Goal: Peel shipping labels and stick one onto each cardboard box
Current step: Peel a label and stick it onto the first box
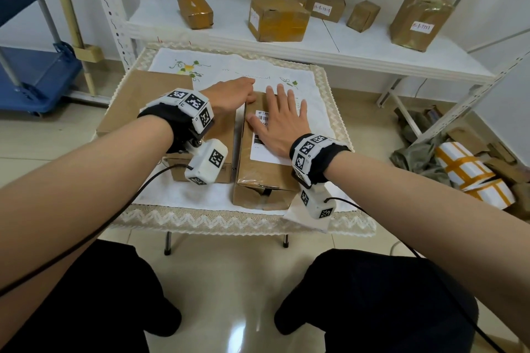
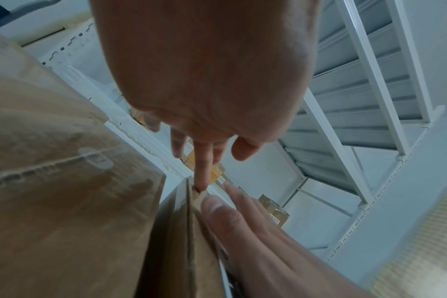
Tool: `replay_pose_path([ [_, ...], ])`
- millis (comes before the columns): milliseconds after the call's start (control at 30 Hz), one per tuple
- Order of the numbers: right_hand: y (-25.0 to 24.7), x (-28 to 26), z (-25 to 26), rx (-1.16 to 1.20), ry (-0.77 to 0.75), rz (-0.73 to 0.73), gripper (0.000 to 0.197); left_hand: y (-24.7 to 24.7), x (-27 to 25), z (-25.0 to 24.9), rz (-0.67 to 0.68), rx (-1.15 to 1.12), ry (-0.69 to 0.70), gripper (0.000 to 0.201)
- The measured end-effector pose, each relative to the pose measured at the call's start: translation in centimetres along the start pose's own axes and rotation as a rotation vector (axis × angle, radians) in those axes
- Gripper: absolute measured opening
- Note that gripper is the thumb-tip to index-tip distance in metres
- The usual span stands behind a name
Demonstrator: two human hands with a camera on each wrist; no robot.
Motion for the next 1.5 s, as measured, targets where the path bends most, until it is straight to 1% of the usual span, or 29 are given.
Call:
replay_pose_path([
  [67, 0.0, -0.2, 0.6, 0.016, -0.025, -0.026, 0.083, 0.1, -0.1, 0.3, -0.018, -0.043, -0.020, 0.040],
  [100, 0.0, -0.4, 1.0, 0.020, -0.043, -0.041, 0.083, 0.1, -0.3, 0.2, -0.008, -0.067, -0.029, 0.032],
  [133, -0.1, -0.4, 1.5, 0.019, -0.064, -0.054, 0.083, 0.3, -0.4, 0.2, 0.007, -0.080, -0.025, 0.031],
  [167, -0.1, -0.5, 1.9, 0.016, -0.083, -0.063, 0.083, 0.3, -0.5, 0.2, 0.020, -0.116, -0.027, 0.034],
  [233, -0.1, -0.7, 2.4, 0.014, -0.103, -0.068, 0.085, 0.5, -0.7, 0.3, 0.043, -0.194, -0.070, 0.049],
  [267, -0.1, -0.7, 2.6, 0.017, -0.106, -0.070, 0.087, 0.5, -0.6, 0.4, 0.045, -0.220, -0.085, 0.049],
  [300, -0.1, -0.7, 2.8, 0.020, -0.107, -0.071, 0.088, 0.5, -0.6, 0.5, 0.043, -0.229, -0.084, 0.043],
  [367, -0.1, -0.8, 3.1, 0.019, -0.111, -0.066, 0.089, 0.5, -0.5, 0.5, 0.035, -0.249, -0.095, 0.039],
  [433, -0.2, -1.0, 3.4, 0.018, -0.124, -0.058, 0.090, 0.6, -0.2, 0.9, 0.022, -0.255, -0.111, 0.051],
  [533, -0.5, -1.7, 3.9, 0.045, -0.150, -0.036, 0.095, 1.3, 0.5, 1.6, 0.040, -0.259, -0.107, 0.065],
  [567, -0.4, -1.9, 4.0, 0.064, -0.153, -0.020, 0.097, 1.1, 0.1, 1.4, 0.046, -0.245, -0.116, 0.064],
  [600, -0.4, -2.2, 3.9, 0.079, -0.151, 0.000, 0.099, 0.9, -0.4, 1.1, 0.047, -0.240, -0.115, 0.057],
  [667, 0.0, -2.4, 3.3, 0.089, -0.130, 0.044, 0.103, 0.8, -0.7, 0.5, 0.060, -0.219, -0.093, 0.027],
  [700, 0.2, -2.3, 2.9, 0.089, -0.117, 0.062, 0.105, 0.9, -0.8, 0.4, 0.063, -0.223, -0.098, 0.024],
  [767, 0.5, -2.2, 2.2, 0.089, -0.103, 0.088, 0.107, 0.9, -1.0, 0.1, 0.062, -0.213, -0.099, 0.030],
  [833, 0.7, -2.0, 1.9, 0.086, -0.108, 0.104, 0.107, 0.8, -1.0, -0.1, 0.053, -0.207, -0.072, 0.030],
  [867, 0.6, -2.0, 1.8, 0.082, -0.117, 0.108, 0.107, 0.7, -1.2, -0.4, 0.052, -0.200, -0.057, 0.028],
  [967, 0.6, -2.0, 1.7, 0.072, -0.143, 0.117, 0.107, 0.6, -1.2, -0.8, 0.040, -0.103, 0.001, 0.010],
  [1000, 0.6, -2.1, 1.6, 0.070, -0.148, 0.117, 0.108, 0.4, -1.3, -0.9, 0.035, -0.063, 0.024, 0.011],
  [1067, 0.4, -2.3, 1.4, 0.081, -0.152, 0.116, 0.108, 0.4, -1.3, -0.9, 0.049, -0.005, 0.030, 0.024],
  [1133, 0.0, -2.3, 1.1, 0.125, -0.131, 0.102, 0.100, 0.3, -1.3, -0.6, 0.061, 0.035, 0.025, 0.044],
  [1167, -0.3, -2.2, 0.9, 0.157, -0.106, 0.087, 0.094, 0.3, -1.3, -0.4, 0.060, 0.037, 0.009, 0.050],
  [1233, -0.6, -2.0, 0.3, 0.177, -0.062, 0.058, 0.084, 0.3, -1.3, -0.1, 0.044, 0.024, -0.014, 0.054],
  [1267, -0.5, -2.0, 0.1, 0.162, -0.053, 0.054, 0.082, 0.3, -1.4, 0.0, 0.047, 0.024, -0.018, 0.054],
  [1400, -0.1, -2.3, -0.6, 0.123, -0.045, 0.046, 0.081, 0.3, -1.5, 0.1, 0.036, 0.016, -0.026, 0.055],
  [1500, -0.2, -2.7, -1.4, 0.115, -0.049, 0.044, 0.080, 0.2, -1.6, -0.1, 0.019, 0.017, -0.006, 0.054],
])
Point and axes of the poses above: each hand's wrist, its own x-axis towards the middle knuckle, its own y-axis out of the palm, z = x × y, the point moved 7 cm from there along x, towards the middle knuckle, and after that the axes turned 14 degrees about -z, right-handed, at the moved point
